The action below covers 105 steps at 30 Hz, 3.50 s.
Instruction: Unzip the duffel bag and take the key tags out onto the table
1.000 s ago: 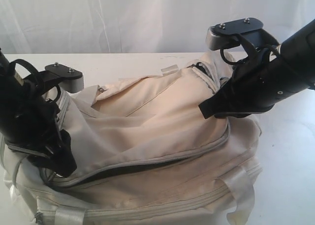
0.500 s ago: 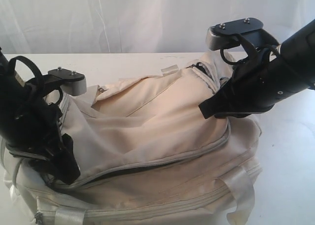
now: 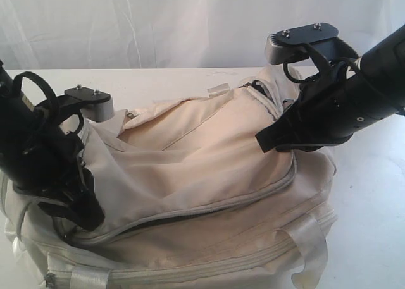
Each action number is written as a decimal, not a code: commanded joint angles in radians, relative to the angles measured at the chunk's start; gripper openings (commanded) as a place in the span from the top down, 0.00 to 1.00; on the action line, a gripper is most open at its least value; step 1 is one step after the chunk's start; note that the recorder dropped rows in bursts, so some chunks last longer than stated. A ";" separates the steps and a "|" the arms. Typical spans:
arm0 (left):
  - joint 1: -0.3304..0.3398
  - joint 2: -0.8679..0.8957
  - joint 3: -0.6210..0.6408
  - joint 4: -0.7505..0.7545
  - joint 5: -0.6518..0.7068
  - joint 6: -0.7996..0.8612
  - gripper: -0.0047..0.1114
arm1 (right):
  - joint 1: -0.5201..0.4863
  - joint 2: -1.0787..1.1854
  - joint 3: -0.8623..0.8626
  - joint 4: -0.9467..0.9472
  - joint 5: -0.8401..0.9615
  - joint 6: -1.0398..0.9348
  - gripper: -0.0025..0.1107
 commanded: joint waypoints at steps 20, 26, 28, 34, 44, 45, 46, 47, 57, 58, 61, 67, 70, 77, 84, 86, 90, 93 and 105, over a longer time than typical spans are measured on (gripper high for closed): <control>0.003 -0.001 0.049 -0.033 -0.070 0.048 0.96 | -0.006 -0.010 -0.009 0.000 -0.002 0.001 0.98; 0.003 -0.063 -0.005 0.039 -0.039 0.035 0.96 | -0.006 -0.010 -0.009 0.000 -0.009 0.001 0.98; 0.003 -0.094 -0.022 0.078 -0.027 0.011 0.96 | -0.006 -0.010 -0.009 0.000 -0.009 0.001 0.98; 0.003 -0.186 -0.020 0.115 -0.002 -0.010 0.96 | -0.006 -0.010 -0.009 0.001 -0.012 -0.005 0.94; 0.003 -0.315 0.029 0.156 0.018 -0.013 0.96 | -0.005 -0.124 -0.009 0.065 -0.083 -0.286 0.55; 0.003 -0.322 0.044 0.164 0.007 -0.013 0.96 | -0.005 -0.138 -0.009 0.065 -0.089 -0.299 0.53; 0.003 -0.343 0.081 0.169 -0.033 -0.013 0.96 | -0.005 -0.171 -0.009 0.078 -0.094 -0.328 0.47; 0.003 -0.352 0.098 0.169 -0.064 -0.015 0.96 | -0.005 -0.186 -0.009 0.108 -0.090 -0.361 0.45; 0.003 -0.490 0.221 0.192 -0.202 -0.046 0.96 | 0.475 -0.047 -0.009 0.299 -0.197 -0.670 0.43; 0.003 -0.500 0.227 0.200 -0.205 -0.055 0.96 | 0.514 -0.017 -0.009 0.236 -0.238 -0.641 0.43; 0.003 -0.531 0.256 0.260 -0.225 -0.114 0.96 | 0.592 0.059 -0.009 0.046 -0.327 -0.515 0.43; 0.003 -0.578 0.317 0.287 -0.298 -0.165 0.96 | 0.664 0.157 -0.009 -0.048 -0.452 -0.456 0.45; 0.003 -0.582 0.322 0.287 -0.307 -0.167 0.96 | 0.678 0.181 -0.009 -0.050 -0.499 -0.456 0.47; 0.003 -0.582 0.322 0.302 -0.324 -0.169 0.96 | 0.681 0.227 -0.009 -0.052 -0.498 -0.456 0.63; 0.003 -0.575 0.341 0.336 -0.423 -0.220 0.96 | 0.681 0.236 -0.009 -0.052 -0.461 -0.456 0.98; 0.003 -0.564 0.341 0.349 -0.434 -0.220 0.96 | 0.681 0.236 -0.009 -0.050 -0.444 -0.443 0.98; 0.003 -0.516 0.340 0.361 -0.495 -0.220 0.96 | 0.681 0.236 -0.009 -0.050 -0.428 -0.391 0.98; 0.003 -0.485 0.323 0.361 -0.548 -0.220 0.96 | 0.681 0.236 -0.009 -0.050 -0.408 -0.385 0.98; 0.046 -0.211 0.110 0.428 -0.608 -0.220 0.96 | 0.681 0.236 -0.007 -0.048 -0.373 -0.365 0.98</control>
